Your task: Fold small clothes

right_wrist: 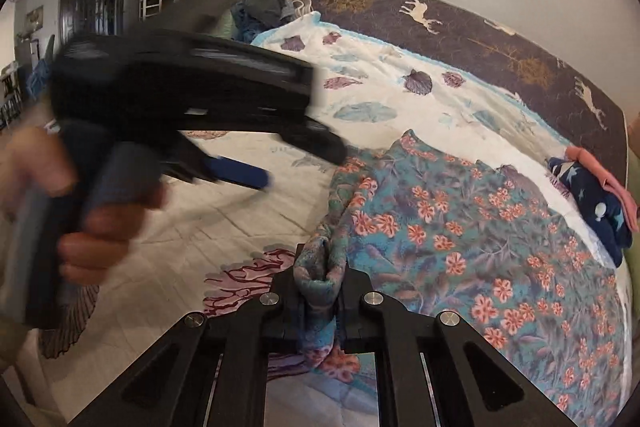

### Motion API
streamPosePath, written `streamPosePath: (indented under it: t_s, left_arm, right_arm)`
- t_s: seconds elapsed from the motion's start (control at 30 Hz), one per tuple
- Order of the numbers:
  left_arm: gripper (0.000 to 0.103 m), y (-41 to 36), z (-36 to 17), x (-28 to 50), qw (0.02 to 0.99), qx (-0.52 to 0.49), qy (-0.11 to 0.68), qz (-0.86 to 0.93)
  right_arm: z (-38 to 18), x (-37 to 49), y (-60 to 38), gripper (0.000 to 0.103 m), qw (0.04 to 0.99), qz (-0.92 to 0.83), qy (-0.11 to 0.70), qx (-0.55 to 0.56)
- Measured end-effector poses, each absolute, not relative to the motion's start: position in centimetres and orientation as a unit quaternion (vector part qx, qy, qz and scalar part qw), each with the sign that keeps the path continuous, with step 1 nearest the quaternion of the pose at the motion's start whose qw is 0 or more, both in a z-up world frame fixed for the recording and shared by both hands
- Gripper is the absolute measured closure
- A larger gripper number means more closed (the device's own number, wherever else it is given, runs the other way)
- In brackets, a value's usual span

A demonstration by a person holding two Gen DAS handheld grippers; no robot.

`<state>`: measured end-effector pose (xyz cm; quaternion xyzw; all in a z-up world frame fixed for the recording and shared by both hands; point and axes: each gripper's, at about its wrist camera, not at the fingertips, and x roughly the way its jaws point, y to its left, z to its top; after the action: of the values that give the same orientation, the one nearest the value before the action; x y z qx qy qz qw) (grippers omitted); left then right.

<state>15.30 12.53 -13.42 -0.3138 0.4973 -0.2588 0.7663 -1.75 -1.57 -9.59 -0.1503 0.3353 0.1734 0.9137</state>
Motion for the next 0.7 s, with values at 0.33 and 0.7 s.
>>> streamPosePath:
  t_s: [0.33, 0.7]
  left_arm:
    - [0.091, 8.0, -12.9, 19.2, 0.751, -0.277, 0.532, -0.274]
    - [0.091, 3.3, -6.7, 18.6, 0.777, -0.235, 0.500, -0.302]
  right_arm:
    - [-9.5, -0.9, -2.7, 0.094, 0.908, 0.209, 0.344, -0.115]
    - [-5.8, -1.5, -7.8, 0.094, 0.931, 0.204, 0.301, -0.033]
